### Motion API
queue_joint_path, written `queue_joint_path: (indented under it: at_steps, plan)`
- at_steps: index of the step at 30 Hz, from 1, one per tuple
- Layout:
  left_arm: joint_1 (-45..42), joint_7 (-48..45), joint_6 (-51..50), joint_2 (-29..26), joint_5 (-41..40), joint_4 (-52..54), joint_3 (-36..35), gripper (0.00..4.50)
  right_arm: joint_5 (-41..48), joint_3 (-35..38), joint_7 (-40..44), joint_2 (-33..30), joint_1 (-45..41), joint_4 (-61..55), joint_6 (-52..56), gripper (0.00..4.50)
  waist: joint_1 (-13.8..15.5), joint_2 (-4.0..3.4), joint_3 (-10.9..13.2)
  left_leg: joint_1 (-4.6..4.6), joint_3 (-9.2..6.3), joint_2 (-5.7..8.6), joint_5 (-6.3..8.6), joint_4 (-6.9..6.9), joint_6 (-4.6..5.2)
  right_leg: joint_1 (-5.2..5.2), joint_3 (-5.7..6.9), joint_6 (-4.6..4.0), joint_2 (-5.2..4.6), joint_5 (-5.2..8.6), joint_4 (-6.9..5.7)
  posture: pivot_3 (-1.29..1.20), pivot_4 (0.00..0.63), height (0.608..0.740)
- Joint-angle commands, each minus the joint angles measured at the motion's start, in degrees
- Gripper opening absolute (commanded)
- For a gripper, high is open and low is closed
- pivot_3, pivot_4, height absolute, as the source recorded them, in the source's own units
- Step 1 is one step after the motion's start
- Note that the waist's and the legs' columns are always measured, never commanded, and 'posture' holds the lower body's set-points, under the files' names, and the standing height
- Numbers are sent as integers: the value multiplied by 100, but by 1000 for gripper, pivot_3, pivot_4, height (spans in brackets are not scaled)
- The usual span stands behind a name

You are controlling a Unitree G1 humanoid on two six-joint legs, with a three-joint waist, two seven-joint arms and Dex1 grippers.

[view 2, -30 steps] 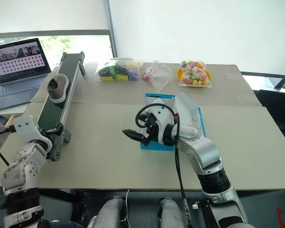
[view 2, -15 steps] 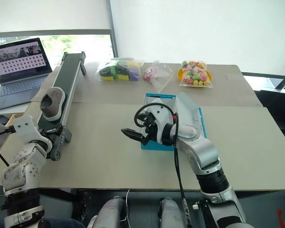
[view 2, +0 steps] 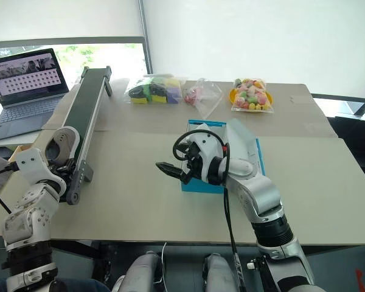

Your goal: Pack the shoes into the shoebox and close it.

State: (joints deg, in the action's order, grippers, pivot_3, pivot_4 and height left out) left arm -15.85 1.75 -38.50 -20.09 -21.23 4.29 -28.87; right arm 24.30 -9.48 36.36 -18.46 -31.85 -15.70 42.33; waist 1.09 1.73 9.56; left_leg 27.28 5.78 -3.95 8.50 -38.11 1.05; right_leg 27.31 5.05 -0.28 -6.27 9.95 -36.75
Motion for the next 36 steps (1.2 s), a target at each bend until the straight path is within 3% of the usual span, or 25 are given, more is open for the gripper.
queue_joint_path:
  at_steps: [1,6,10,15,25,36]
  plan:
    - [-248,-136,221,136,-270,139,-62,2754,190,226,-47,61,-243,-241,15,4500,11,0,0,0,-6,1,0,0,0,-4,17,-1,-10,0,0,0,150,681]
    - [-422,-408,840,377,-561,558,-95,2754,220,397,-314,194,-388,-55,73,4500,27,5,3,9,-34,1,0,0,0,-13,54,-2,-20,1,17,0,150,681]
    - [-474,-958,623,741,-1397,1257,329,2754,1381,1741,-1442,1373,-993,736,538,4500,-17,15,9,15,-37,4,-1,-1,0,-13,57,0,-17,-2,15,0,150,681]
    - [-380,-1354,44,992,-2036,1825,1160,2754,2278,2288,-2125,2047,-1375,1063,1414,4500,-44,13,9,12,-37,6,-1,-1,0,-21,67,34,-14,-22,12,0,150,681]
    - [-588,-1520,-143,1213,-2232,1840,1999,2754,2593,2242,-2451,2061,-1557,1038,1655,4500,-72,12,10,10,-38,8,-2,-2,2,-21,67,33,-10,-21,9,0,150,681]
    - [-638,-1447,-67,1203,-2147,1722,1918,2754,2655,2531,-2815,2043,-1495,1338,1537,4500,-71,11,10,11,-43,7,-2,-2,3,-22,67,33,-7,-21,10,0,150,681]
